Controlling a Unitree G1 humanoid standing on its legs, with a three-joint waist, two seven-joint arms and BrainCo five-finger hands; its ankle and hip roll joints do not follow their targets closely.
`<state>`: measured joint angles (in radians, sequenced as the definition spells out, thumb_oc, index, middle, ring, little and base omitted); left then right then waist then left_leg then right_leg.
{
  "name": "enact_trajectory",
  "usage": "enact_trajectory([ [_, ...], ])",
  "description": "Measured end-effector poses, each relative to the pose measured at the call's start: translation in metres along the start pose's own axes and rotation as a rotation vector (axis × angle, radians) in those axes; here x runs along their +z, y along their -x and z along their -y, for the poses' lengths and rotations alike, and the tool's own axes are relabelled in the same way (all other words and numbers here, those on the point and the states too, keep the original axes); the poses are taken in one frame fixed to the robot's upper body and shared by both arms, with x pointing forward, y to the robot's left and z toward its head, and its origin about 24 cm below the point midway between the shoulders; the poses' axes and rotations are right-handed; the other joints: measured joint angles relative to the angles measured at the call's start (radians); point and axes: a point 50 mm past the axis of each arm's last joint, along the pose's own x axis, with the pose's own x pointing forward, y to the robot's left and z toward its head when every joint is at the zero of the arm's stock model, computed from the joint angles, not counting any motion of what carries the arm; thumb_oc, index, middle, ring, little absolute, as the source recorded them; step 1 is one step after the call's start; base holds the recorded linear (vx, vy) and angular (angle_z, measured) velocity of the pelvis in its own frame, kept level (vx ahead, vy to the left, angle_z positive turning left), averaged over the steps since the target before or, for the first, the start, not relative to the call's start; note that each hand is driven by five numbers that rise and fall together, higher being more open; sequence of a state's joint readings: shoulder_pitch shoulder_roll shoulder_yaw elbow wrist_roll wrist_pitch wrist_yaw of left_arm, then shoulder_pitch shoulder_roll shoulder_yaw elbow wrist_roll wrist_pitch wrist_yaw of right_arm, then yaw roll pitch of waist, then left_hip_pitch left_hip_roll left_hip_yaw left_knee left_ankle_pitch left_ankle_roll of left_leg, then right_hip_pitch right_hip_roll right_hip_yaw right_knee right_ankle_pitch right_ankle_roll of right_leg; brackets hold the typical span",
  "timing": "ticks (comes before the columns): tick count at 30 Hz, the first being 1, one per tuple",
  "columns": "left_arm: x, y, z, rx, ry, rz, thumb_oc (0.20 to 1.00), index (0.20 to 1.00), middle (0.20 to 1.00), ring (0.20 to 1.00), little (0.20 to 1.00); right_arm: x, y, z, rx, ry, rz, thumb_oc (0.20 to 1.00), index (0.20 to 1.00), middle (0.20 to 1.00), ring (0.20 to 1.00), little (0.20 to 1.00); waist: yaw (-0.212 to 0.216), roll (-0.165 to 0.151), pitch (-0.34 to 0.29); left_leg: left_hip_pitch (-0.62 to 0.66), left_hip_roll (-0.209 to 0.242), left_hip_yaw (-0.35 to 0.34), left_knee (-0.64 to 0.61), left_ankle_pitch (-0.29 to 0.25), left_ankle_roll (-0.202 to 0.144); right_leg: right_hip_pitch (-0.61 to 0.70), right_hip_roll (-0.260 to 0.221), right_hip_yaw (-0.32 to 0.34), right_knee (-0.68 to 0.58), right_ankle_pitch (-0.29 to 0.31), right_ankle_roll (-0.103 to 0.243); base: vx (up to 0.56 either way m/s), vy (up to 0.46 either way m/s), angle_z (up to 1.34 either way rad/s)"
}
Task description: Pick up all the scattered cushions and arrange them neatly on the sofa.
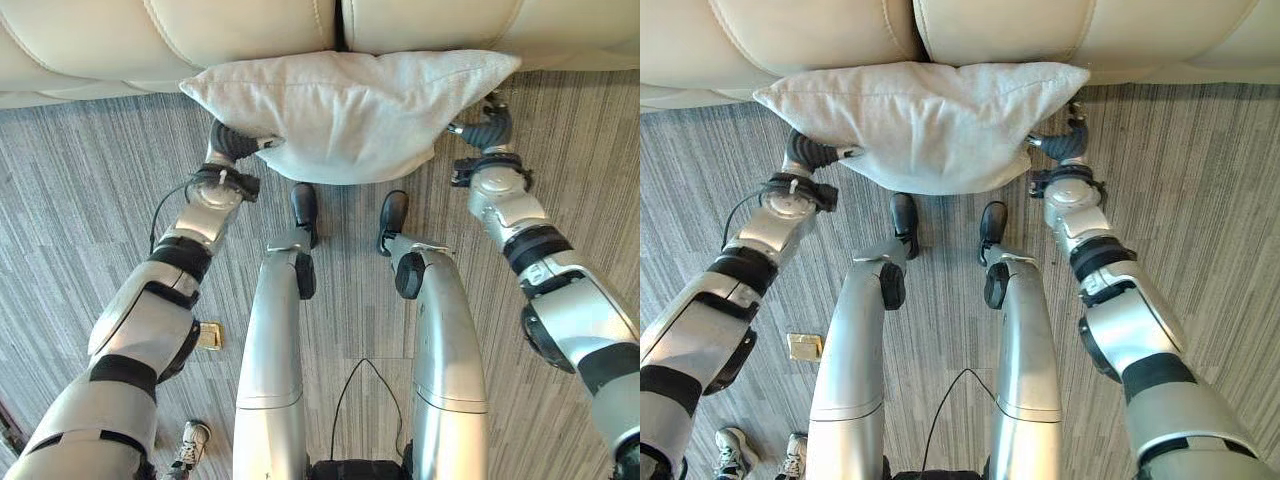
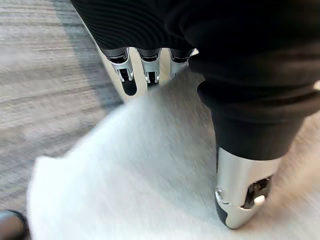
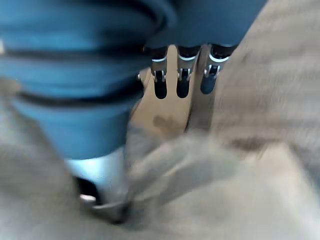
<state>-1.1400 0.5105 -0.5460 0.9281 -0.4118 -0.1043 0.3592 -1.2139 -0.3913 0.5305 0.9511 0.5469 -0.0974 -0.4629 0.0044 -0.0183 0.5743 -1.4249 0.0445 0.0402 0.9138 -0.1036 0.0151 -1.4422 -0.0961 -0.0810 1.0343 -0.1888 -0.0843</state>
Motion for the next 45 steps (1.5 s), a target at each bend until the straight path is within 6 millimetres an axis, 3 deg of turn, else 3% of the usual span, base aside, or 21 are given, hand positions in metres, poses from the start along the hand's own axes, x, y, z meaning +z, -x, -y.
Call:
enact_trajectory([
  [1, -0.001, 0.0, 0.0, 0.003, -0.002, -0.003, 1.0, 1.0, 1.0, 1.0, 1.0, 0.001, 0.002, -0.003, 0.006, -0.021, 0.008, 0.2, 0.2, 0.2, 0.2, 0.2, 0.001, 0.0, 0.0, 0.008, -0.002, 0.0, -0.015, 0.004, -0.002, 0.007, 0.0, 0.0, -0.012, 0.004, 0.0, 0.0, 0.0, 0.0],
  [2, -0.003, 0.001, -0.001, 0.003, -0.004, -0.008, 0.2, 0.2, 0.2, 0.2, 0.2, -0.001, 0.004, -0.006, 0.011, -0.037, 0.001, 0.2, 0.2, 0.2, 0.2, 0.2, 0.001, 0.0, 0.0, 0.022, -0.004, 0.001, -0.032, 0.017, 0.007, 0.02, 0.0, 0.0, -0.027, 0.009, 0.001, 0.0, 0.0, 0.0],
  [4, -0.008, 0.004, 0.001, -0.003, -0.004, -0.021, 0.2, 0.2, 0.2, 0.2, 0.2, -0.008, 0.006, -0.006, 0.014, -0.048, -0.019, 0.2, 0.2, 0.2, 0.2, 0.2, -0.002, 0.0, 0.0, 0.058, -0.007, 0.001, -0.063, 0.026, 0.006, 0.057, 0.0, -0.001, -0.055, 0.019, -0.004, 0.0, 0.0, 0.0],
  [6, -0.025, 0.014, 0.002, -0.003, 0.016, -0.057, 0.2, 0.2, 0.2, 0.2, 0.2, -0.025, 0.018, -0.008, 0.036, -0.083, -0.04, 0.2, 0.2, 0.2, 0.2, 0.2, -0.006, -0.002, -0.003, 0.14, -0.011, 0.001, -0.114, 0.043, -0.006, 0.137, 0.0, -0.002, -0.106, 0.036, 0.011, 0.0, 0.0, 0.0],
  [7, -0.033, 0.018, 0.001, -0.001, 0.021, -0.076, 0.2, 0.2, 0.2, 0.2, 0.2, -0.033, 0.023, -0.007, 0.04, -0.09, -0.048, 0.2, 0.2, 0.2, 0.2, 0.2, -0.006, -0.002, -0.022, 0.154, -0.013, 0.002, -0.127, 0.049, -0.007, 0.149, 0.0, -0.002, -0.119, 0.04, 0.012, -0.04, 0.012, -0.01],
  [8, -0.049, 0.027, 0.001, -0.006, 0.017, -0.11, 0.2, 0.2, 0.2, 0.2, 0.2, -0.048, 0.032, -0.008, 0.051, -0.103, -0.067, 0.2, 0.2, 0.2, 0.2, 0.2, -0.006, -0.005, -0.107, 0.122, -0.015, 0.002, -0.137, 0.049, -0.007, 0.116, -0.001, -0.002, -0.128, 0.039, 0.012, -0.05, 0.019, -0.02],
  [13, -0.047, 0.036, -0.002, 0.009, 0.095, -0.076, 0.2, 0.2, 0.2, 0.2, 0.2, -0.046, 0.039, -0.008, 0.084, -0.161, -0.033, 0.2, 0.2, 0.2, 0.2, 0.2, 0.0, -0.004, -0.122, 0.162, -0.02, 0.0, -0.179, 0.059, -0.01, 0.154, -0.001, -0.004, -0.161, 0.05, 0.018, -0.06, 0.021, 0.01],
  [21, -0.052, 0.081, 0.017, -0.007, 0.316, -0.016, 0.2, 0.2, 0.2, 0.2, 0.2, -0.09, 0.077, 0.012, 0.067, -0.24, -0.112, 0.2, 0.2, 0.2, 0.2, 0.2, 0.004, -0.004, -0.123, 0.409, -0.046, -0.01, -0.393, 0.108, -0.012, 0.388, -0.016, -0.021, -0.323, 0.072, 0.052, -0.01, 0.019, 0.08],
  [23, -0.05, 0.089, 0.016, -0.002, 0.373, 0.005, 0.2, 0.2, 0.2, 0.2, 0.2, -0.096, 0.092, 0.019, 0.067, -0.282, -0.117, 0.2, 0.2, 0.2, 0.2, 0.2, 0.005, -0.006, -0.102, 0.511, -0.049, -0.012, -0.461, 0.146, -0.018, 0.488, -0.017, -0.031, -0.384, 0.095, 0.052, 0.06, 0.039, 0.04],
  [25, -0.068, 0.112, 0.023, -0.021, 0.403, -0.051, 0.2, 0.2, 0.2, 0.2, 0.2, -0.115, 0.122, 0.019, 0.107, -0.3, -0.171, 0.2, 0.2, 0.2, 0.2, 0.2, 0.002, -0.008, -0.105, 0.664, -0.05, -0.02, -0.548, 0.163, -0.012, 0.642, -0.012, -0.045, -0.47, 0.108, 0.054, 0.07, 0.051, 0.01],
  [27, -0.091, 0.139, 0.023, -0.054, 0.398, -0.119, 0.2, 0.2, 0.2, 0.2, 0.2, -0.136, 0.156, 0.025, 0.135, -0.29, -0.235, 0.2, 0.2, 0.2, 0.2, 0.2, -0.005, -0.011, -0.186, 0.744, -0.052, -0.023, -0.599, 0.164, -0.008, 0.729, -0.01, -0.052, -0.535, 0.111, 0.072, 0.19, 0.074, -0.02],
  [30, -0.111, 0.175, 0.016, -0.077, 0.409, -0.192, 0.2, 0.2, 0.2, 0.2, 0.2, -0.143, 0.19, 0.032, 0.188, -0.306, -0.278, 0.2, 0.2, 0.2, 0.2, 0.2, -0.013, -0.015, -0.193, 0.95, -0.05, -0.009, -0.712, 0.165, -0.009, 0.942, -0.001, -0.06, -0.66, 0.127, 0.096, 0.23, 0.031, -0.06],
  [31, -0.117, 0.186, 0.016, -0.092, 0.406, -0.221, 0.2, 0.2, 0.2, 0.2, 0.2, -0.146, 0.198, 0.034, 0.203, -0.304, -0.293, 0.2, 0.2, 0.2, 0.2, 0.2, -0.014, -0.018, -0.224, 0.994, -0.051, -0.007, -0.745, 0.163, -0.012, 0.988, 0.002, -0.059, -0.7, 0.13, 0.101, 0.29, 0.023, -0.06],
  [37, -0.122, 0.206, 0.001, -0.116, 0.391, -0.238, 0.2, 0.2, 0.2, 0.2, 0.2, -0.147, 0.212, 0.042, 0.263, -0.3, -0.31, 0.2, 0.2, 0.2, 0.2, 0.2, -0.02, -0.022, -0.298, 1.176, -0.053, -0.001, -0.862, 0.175, -0.009, 1.193, 0.013, -0.066, -0.867, 0.182, 0.11, 0.18, 0.022, -0.02],
  [40, -0.127, 0.217, -0.002, -0.116, 0.385, -0.269, 0.2, 0.2, 0.2, 0.2, 0.2, -0.15, 0.221, 0.043, 0.284, -0.304, -0.336, 0.2, 0.2, 0.2, 0.2, 0.2, -0.013, -0.022, -0.367, 1.217, -0.053, 0.007, -0.892, 0.18, 0.004, 1.245, 0.021, -0.057, -0.931, 0.2, 0.116, 0.18, 0.044, -0.1],
  [45, -0.133, 0.225, -0.002, -0.142, 0.38, -0.307, 0.2, 0.2, 0.2, 0.2, 0.2, -0.158, 0.225, 0.044, 0.298, -0.319, -0.386, 0.2, 0.2, 0.2, 0.2, 0.2, 0.003, -0.029, -0.391, 1.279, -0.055, 0.034, -0.897, 0.172, 0.012, 1.308, 0.026, -0.026, -0.967, 0.205, 0.12, 0.12, 0.079, -0.2],
])
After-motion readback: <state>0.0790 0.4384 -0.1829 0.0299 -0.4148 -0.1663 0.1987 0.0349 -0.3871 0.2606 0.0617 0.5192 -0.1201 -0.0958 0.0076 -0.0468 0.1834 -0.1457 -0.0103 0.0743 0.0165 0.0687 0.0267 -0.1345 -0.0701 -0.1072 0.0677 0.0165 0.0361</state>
